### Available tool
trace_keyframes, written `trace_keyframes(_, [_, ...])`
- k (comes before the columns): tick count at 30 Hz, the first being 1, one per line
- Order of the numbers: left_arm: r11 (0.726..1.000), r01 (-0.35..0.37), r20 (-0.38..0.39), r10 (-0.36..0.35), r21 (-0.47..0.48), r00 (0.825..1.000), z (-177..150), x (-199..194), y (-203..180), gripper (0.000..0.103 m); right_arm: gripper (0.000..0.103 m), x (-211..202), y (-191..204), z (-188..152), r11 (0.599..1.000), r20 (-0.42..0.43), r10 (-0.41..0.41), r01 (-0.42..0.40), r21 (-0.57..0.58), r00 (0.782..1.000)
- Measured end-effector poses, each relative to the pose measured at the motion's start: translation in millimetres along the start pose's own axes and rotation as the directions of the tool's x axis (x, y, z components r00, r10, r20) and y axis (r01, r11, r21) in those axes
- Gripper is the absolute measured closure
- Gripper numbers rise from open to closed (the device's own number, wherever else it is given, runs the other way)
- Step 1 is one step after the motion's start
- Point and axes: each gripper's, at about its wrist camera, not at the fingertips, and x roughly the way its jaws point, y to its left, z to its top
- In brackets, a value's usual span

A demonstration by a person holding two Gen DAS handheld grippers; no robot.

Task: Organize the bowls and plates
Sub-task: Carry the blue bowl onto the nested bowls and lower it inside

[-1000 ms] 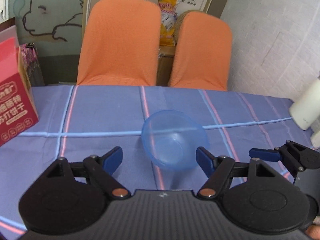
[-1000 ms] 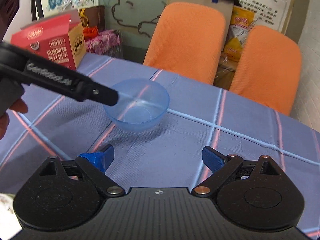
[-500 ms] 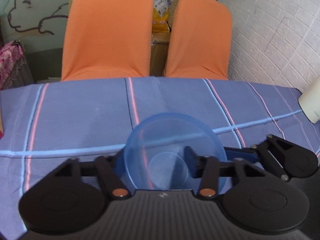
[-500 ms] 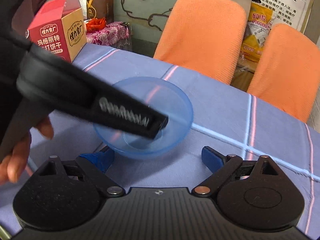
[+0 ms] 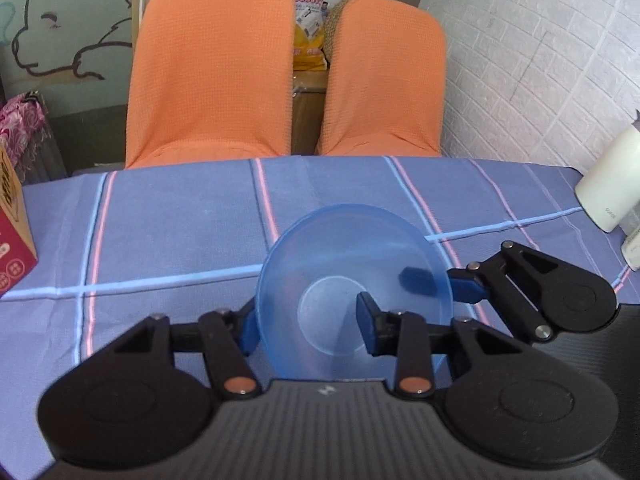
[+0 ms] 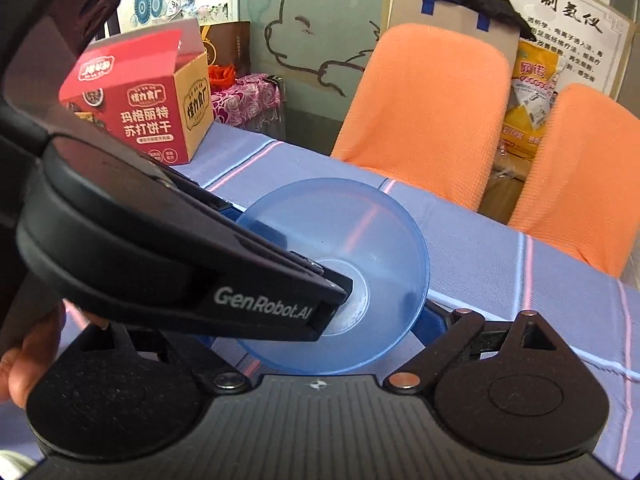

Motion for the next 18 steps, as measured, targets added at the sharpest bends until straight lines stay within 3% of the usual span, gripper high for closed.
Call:
trace_keyframes(6, [0.996,0.087,0.005,-0.087,0.000,0.996,-22.0,-36.6,-51.8,0.068,0.021,-61.4,2.1,-18.0,0.999,-0.002,-0.048,0.048,0.019,0.999])
trace_keyframes(18, [0.960,0.244,-0.031,-0.242,0.140,0.970,-108.5,-84.8,-217.0,0.064,0.020,-191.6,-4.6,-106.9,0.972,-0.070,-0.226,0.229,0.045,0.972])
